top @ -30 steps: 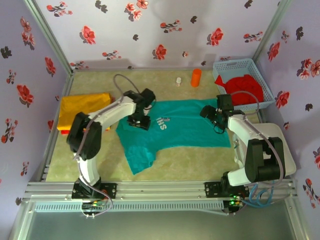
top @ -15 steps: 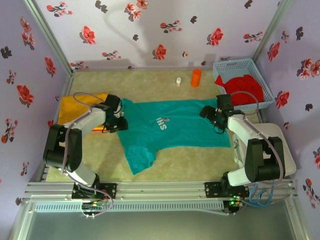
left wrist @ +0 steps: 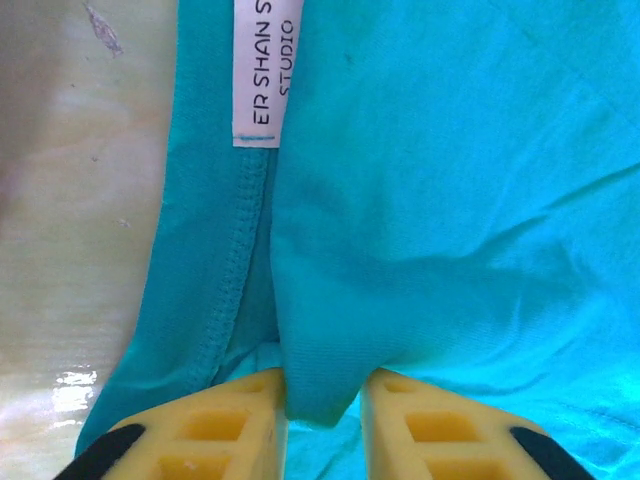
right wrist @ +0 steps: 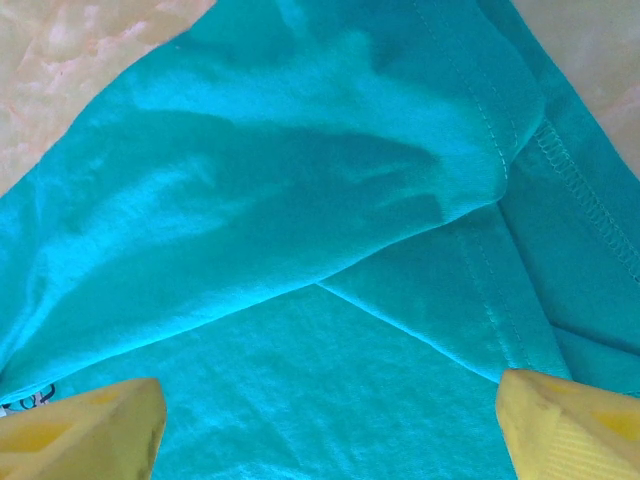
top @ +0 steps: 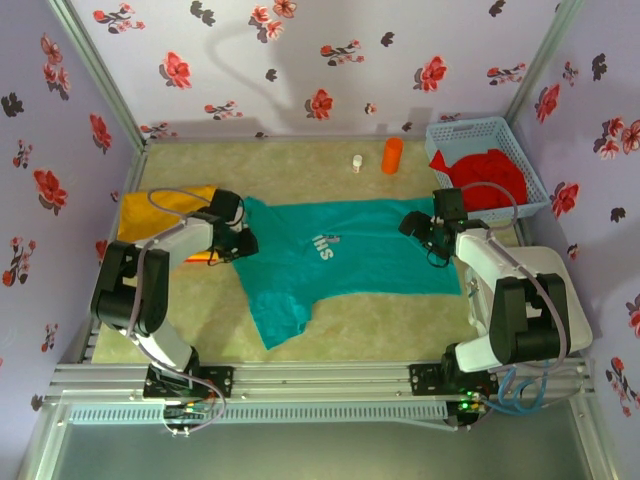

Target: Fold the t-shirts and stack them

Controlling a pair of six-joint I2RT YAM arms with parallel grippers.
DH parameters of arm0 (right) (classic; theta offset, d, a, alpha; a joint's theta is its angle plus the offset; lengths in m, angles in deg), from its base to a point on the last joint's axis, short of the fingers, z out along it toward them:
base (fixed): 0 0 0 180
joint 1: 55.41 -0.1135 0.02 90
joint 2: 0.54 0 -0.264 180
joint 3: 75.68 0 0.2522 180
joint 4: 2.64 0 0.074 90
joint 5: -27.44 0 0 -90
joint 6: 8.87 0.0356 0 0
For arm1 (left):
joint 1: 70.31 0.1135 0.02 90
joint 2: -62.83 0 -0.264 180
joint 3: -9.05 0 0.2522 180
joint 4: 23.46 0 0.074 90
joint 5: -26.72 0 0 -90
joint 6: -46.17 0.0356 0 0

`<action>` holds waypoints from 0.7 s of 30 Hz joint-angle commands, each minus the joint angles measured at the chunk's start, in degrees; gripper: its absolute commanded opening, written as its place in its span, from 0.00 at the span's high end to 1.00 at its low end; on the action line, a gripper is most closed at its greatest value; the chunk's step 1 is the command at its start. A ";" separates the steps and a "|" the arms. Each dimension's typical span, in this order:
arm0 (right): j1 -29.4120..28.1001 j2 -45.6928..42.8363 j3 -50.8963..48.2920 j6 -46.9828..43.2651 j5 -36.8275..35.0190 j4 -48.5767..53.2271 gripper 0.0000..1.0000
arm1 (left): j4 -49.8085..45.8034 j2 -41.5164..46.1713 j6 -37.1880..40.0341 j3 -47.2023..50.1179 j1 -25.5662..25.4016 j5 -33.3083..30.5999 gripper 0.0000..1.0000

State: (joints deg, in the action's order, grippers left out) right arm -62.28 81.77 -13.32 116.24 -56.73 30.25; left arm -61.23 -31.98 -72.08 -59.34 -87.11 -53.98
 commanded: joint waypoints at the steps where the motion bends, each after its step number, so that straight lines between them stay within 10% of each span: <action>1: -0.07 -0.13 1.85 -0.43 -0.38 1.06 0.14 | 0.88 -0.70 -0.73 1.08 0.44 0.90 0.80; 9: -0.07 0.01 1.58 -0.41 -0.51 0.99 0.14 | -5.90 -0.06 -2.03 -1.44 0.44 0.98 1.00; 21: -0.07 0.58 0.72 0.18 -0.11 -0.21 0.14 | -11.32 5.31 -8.53 -3.10 0.38 7.84 1.00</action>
State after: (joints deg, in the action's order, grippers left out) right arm -62.28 81.77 -12.88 116.27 -56.73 30.23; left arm -69.58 -28.31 -78.09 -60.65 -87.07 -48.62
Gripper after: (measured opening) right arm 0.864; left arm 0.041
